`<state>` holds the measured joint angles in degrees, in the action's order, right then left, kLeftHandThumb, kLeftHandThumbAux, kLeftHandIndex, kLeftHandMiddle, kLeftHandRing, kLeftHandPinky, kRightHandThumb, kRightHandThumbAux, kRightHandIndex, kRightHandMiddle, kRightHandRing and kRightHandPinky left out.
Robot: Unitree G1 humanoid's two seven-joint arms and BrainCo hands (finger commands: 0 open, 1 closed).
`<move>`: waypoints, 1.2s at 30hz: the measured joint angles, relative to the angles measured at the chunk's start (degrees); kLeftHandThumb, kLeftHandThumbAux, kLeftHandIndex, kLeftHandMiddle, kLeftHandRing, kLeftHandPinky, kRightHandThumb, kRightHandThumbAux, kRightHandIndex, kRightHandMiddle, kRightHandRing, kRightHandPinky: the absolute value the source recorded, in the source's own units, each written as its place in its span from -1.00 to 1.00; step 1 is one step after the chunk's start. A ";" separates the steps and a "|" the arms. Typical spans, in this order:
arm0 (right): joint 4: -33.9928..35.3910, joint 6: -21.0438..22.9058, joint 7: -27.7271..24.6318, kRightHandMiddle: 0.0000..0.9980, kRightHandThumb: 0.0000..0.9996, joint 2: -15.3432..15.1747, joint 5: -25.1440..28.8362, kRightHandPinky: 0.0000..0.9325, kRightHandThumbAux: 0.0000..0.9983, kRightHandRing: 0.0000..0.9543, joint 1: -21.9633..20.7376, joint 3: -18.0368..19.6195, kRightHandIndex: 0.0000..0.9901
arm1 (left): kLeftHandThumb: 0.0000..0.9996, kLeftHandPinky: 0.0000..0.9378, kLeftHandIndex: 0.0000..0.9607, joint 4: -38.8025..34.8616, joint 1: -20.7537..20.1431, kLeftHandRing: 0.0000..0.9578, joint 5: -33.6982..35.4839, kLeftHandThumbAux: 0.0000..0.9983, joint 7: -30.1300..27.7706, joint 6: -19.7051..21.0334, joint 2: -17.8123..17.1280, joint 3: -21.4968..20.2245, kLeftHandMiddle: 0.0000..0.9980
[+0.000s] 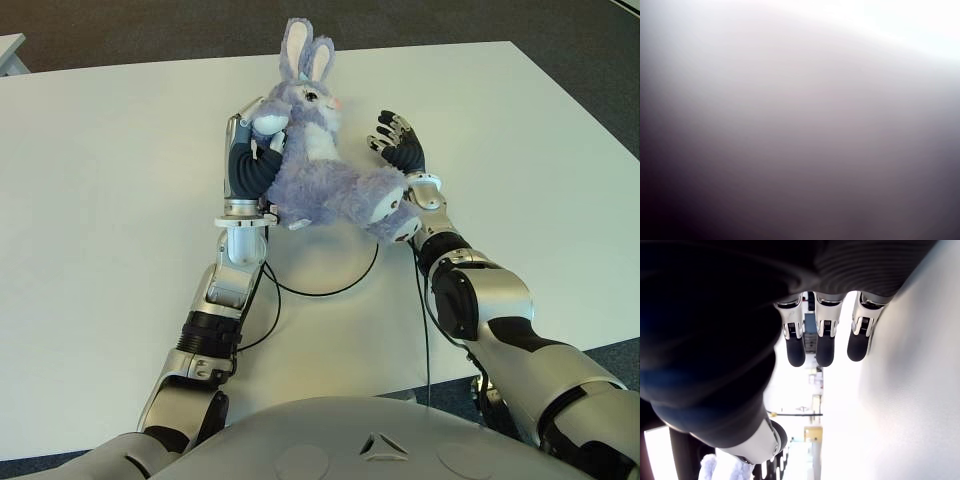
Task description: Put the doll into the plate.
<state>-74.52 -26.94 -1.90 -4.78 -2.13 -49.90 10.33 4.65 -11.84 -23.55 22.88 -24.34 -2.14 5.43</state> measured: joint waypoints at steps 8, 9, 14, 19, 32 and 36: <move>-0.04 0.01 0.00 -0.74 -0.04 0.00 0.01 -0.75 0.74 -0.79 0.00 0.01 -0.70 | 0.48 0.83 -0.08 1.08 -0.32 0.79 1.14 0.39 -0.47 0.01 -0.03 -0.04 0.71; -0.04 0.02 0.00 -0.74 -0.04 0.00 0.01 -0.75 0.74 -0.79 0.00 0.02 -0.70 | 0.48 0.82 -0.08 1.15 -0.33 0.79 1.18 0.39 -0.53 0.03 -0.03 -0.04 0.70; -0.05 0.02 0.00 -0.74 -0.05 0.00 0.02 -0.77 0.73 -0.79 0.00 0.03 -0.67 | 0.48 0.81 -0.08 1.26 -0.33 0.77 1.78 0.39 -0.83 0.37 -0.02 -0.03 0.68; -0.06 0.03 -0.01 -0.74 -0.05 0.00 0.02 -0.77 0.72 -0.80 0.00 0.04 -0.65 | 0.48 0.81 -0.08 1.25 -0.31 0.77 2.93 0.39 -2.06 0.50 -0.02 0.01 0.68; -0.06 0.03 -0.01 -0.73 -0.02 0.06 0.03 -0.75 0.70 -0.79 -0.01 0.02 -0.60 | 0.48 0.81 -0.08 0.82 -0.05 0.77 3.25 0.39 -2.62 0.41 -0.01 0.18 0.68; -0.06 0.03 0.01 -0.73 -0.02 0.09 0.02 -0.75 0.70 -0.79 -0.02 0.01 -0.59 | 0.49 0.81 -0.08 -0.02 0.30 0.77 3.31 0.39 -2.64 0.42 -0.01 0.26 0.68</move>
<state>-74.58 -26.91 -1.88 -4.69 -2.11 -49.91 10.34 4.63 -11.54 -20.24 20.25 -23.92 -2.15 5.69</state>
